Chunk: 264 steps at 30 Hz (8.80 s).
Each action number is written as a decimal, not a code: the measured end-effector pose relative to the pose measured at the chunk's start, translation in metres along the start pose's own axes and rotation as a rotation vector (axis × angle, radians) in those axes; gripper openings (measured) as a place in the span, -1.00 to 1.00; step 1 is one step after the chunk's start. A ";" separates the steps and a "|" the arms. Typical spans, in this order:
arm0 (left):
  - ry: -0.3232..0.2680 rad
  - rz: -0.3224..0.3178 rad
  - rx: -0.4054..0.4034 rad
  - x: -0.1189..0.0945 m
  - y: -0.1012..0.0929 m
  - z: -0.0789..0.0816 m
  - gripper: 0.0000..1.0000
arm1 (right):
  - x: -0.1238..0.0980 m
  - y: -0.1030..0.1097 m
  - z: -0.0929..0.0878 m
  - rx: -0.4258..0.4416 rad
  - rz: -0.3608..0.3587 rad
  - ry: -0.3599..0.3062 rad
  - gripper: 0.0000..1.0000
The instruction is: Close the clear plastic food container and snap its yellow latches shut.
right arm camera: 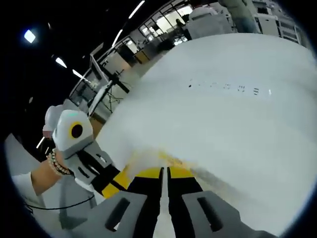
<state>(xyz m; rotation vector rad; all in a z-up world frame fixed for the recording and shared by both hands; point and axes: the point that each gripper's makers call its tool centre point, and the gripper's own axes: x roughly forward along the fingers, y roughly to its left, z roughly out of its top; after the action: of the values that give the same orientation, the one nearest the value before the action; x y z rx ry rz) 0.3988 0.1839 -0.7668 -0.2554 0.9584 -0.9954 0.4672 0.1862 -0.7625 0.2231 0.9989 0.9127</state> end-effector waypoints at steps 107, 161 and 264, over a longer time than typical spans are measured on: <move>0.216 0.344 1.187 0.019 -0.008 -0.013 -0.51 | -0.002 -0.001 -0.046 -0.865 0.012 0.920 -0.34; 0.068 0.363 0.890 -0.043 0.004 -0.005 0.30 | -0.057 0.015 -0.040 -0.918 -0.066 0.354 -0.07; 0.271 0.401 0.931 -0.141 0.159 -0.037 0.46 | 0.101 0.056 -0.048 -0.822 -0.129 0.293 0.29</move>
<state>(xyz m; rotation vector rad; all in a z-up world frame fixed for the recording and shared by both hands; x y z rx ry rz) 0.4372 0.3931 -0.8016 0.8346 0.6556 -1.0099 0.4195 0.2853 -0.8223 -0.6750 0.8140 1.1814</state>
